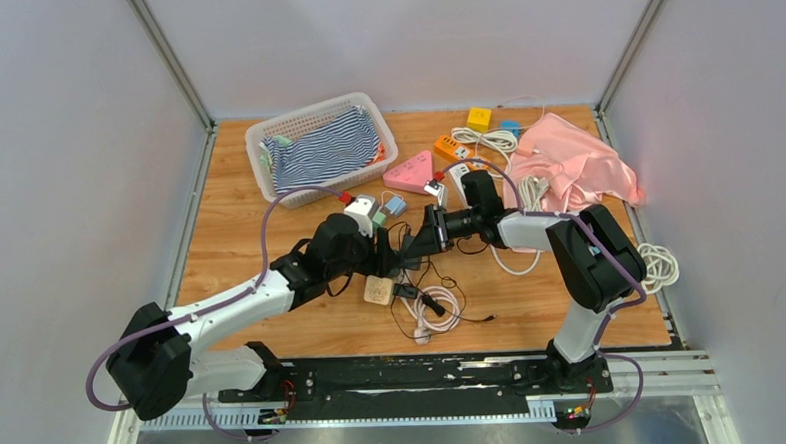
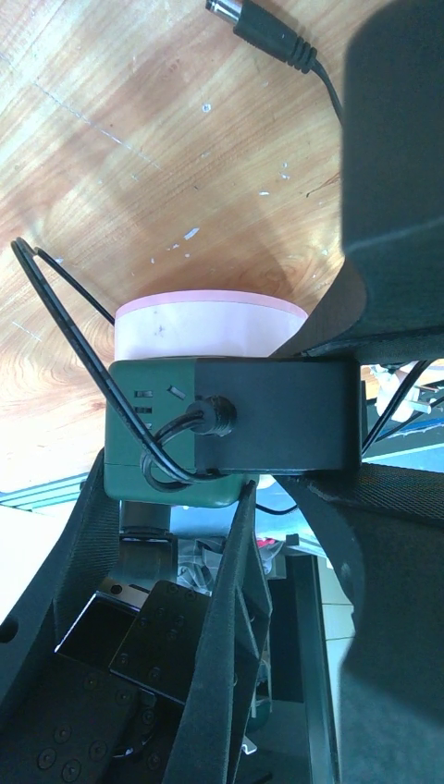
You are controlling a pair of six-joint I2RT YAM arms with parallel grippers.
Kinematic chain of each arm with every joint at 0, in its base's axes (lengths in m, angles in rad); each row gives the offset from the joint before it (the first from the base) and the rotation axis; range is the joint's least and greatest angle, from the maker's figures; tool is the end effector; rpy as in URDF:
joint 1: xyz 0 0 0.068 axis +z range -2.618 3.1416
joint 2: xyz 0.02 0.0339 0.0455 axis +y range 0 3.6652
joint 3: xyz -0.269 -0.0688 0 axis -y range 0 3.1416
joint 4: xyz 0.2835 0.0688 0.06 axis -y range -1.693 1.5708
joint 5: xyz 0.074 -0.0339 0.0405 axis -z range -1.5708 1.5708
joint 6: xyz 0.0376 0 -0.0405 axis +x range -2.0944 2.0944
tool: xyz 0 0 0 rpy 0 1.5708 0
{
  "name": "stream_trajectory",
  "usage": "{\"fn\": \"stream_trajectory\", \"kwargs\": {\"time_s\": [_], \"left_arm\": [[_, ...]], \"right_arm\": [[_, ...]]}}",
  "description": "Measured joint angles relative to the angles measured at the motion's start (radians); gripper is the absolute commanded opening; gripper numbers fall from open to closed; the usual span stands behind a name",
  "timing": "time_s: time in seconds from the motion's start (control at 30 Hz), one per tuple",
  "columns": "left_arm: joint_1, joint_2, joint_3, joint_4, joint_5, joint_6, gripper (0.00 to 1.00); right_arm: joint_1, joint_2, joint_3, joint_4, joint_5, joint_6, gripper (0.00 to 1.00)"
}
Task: Pull the plug off the socket
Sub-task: Remove the plug from the socket.
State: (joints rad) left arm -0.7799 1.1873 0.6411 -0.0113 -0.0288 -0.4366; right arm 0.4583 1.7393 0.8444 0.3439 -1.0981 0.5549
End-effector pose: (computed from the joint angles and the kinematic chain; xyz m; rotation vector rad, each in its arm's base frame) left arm 0.2051 -0.2014 0.2079 0.3595 2.1768 -0.6736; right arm 0.3142 0.1924 0.1474 -0.6301 2.1803 1.7314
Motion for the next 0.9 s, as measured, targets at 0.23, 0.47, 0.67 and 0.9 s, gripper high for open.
{"fn": "stream_trajectory", "kwargs": {"time_s": [0.23,0.47,0.67,0.9], "left_arm": [[0.002,0.0,-0.001,0.001,0.012,0.0,0.63],[0.004,0.006,-0.001,0.002,0.021,0.005,0.66],[-0.002,0.013,-0.001,-0.016,0.032,0.011,0.66],[-0.003,0.014,-0.001,-0.025,0.037,0.011,0.63]], "right_arm": [[0.0,0.0,0.0,-0.001,0.0,0.0,0.03],[0.0,0.0,0.0,-0.005,0.0,0.0,0.05],[0.0,0.0,0.0,-0.008,-0.001,-0.003,0.05],[0.002,0.0,0.001,-0.008,-0.001,-0.004,0.05]]}}
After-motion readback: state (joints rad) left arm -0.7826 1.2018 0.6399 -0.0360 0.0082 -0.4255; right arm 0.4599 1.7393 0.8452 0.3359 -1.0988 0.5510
